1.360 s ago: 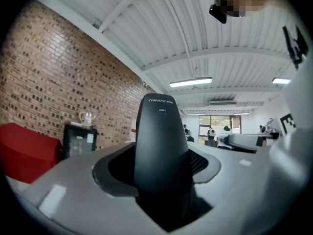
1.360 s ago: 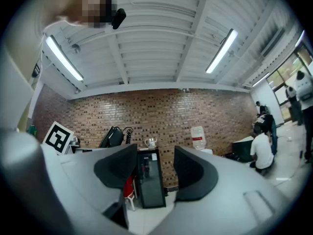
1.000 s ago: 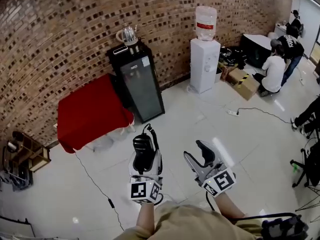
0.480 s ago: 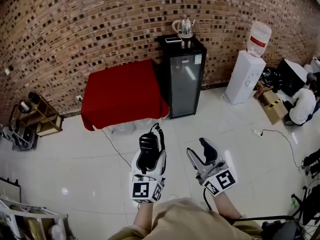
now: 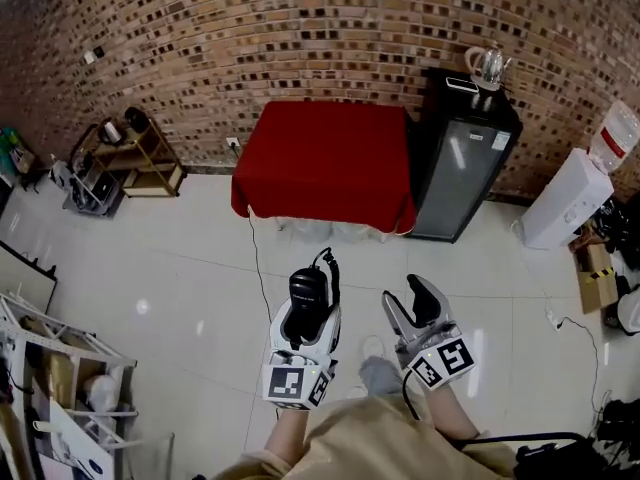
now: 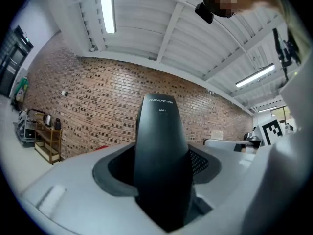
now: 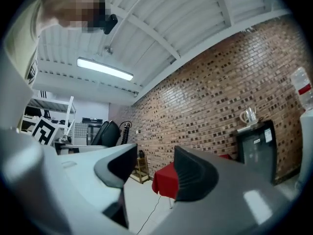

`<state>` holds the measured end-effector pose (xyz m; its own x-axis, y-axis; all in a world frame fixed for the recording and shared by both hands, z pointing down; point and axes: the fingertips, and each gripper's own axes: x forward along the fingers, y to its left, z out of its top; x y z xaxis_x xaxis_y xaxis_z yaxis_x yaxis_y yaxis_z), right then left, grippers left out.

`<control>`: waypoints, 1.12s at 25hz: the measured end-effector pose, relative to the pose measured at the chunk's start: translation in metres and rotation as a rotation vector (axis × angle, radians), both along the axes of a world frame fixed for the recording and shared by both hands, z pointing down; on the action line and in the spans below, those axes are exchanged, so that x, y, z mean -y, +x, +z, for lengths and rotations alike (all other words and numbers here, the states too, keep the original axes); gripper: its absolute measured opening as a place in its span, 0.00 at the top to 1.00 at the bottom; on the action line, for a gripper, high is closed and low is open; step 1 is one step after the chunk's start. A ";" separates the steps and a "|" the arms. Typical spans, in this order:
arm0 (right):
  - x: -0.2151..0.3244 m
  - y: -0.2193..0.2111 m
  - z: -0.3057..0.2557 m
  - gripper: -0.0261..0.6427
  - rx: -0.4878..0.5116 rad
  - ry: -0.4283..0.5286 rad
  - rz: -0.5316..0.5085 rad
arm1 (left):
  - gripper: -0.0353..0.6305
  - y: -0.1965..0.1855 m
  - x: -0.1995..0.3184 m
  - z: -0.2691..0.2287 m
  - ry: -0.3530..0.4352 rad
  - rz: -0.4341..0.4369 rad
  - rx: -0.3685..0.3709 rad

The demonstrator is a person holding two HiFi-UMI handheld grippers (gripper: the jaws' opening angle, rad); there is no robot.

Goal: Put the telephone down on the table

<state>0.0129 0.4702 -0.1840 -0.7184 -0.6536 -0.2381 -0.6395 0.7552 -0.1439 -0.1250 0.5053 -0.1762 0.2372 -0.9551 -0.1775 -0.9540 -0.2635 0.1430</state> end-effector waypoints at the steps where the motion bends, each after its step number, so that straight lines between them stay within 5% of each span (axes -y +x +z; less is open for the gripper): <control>1: 0.010 -0.011 0.008 0.62 0.001 -0.010 -0.023 | 0.53 -0.011 0.007 0.005 -0.003 -0.023 -0.001; 9: 0.116 -0.067 0.061 0.63 0.047 -0.063 -0.180 | 0.53 -0.069 0.083 0.029 0.022 -0.160 0.028; 18: 0.268 -0.073 0.056 0.63 0.063 0.030 -0.132 | 0.53 -0.106 0.218 0.031 0.027 -0.253 0.069; 24: 0.351 -0.099 0.110 0.63 0.056 -0.061 -0.134 | 0.53 -0.132 0.299 0.066 -0.006 -0.272 0.095; 28: 0.387 -0.138 0.132 0.63 0.011 -0.039 -0.143 | 0.53 -0.162 0.343 0.099 -0.022 -0.265 0.088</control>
